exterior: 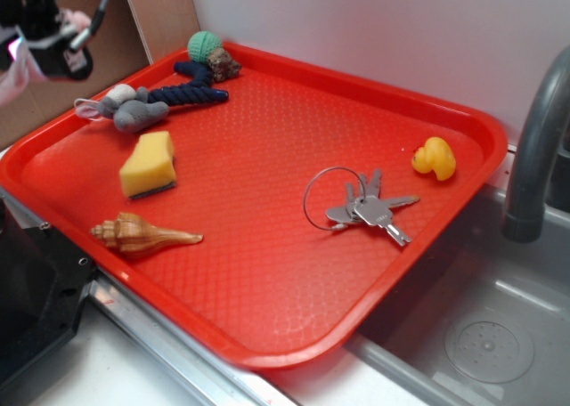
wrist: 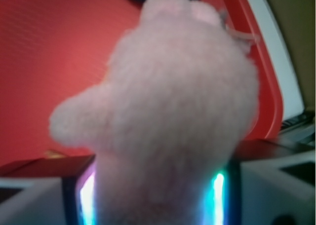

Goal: Grab the pink bunny.

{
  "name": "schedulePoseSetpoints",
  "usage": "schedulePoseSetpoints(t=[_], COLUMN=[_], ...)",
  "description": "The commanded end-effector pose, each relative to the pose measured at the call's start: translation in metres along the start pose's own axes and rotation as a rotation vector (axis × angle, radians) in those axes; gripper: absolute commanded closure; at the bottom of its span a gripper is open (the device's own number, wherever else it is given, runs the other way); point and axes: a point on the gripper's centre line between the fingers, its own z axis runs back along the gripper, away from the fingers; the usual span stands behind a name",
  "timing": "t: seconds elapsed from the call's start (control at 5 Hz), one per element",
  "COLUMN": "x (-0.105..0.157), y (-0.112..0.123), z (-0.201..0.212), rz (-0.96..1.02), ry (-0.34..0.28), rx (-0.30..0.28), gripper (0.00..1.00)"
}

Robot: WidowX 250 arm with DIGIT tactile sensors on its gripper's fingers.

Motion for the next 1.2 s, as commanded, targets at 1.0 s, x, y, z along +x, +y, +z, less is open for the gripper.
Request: schedulePoseSetpoints(t=[1.0], x=[0.029], y=[-0.095], z=[0.048], rz=[-0.303], ry=[-0.042], rx=[0.111], gripper=[1.00])
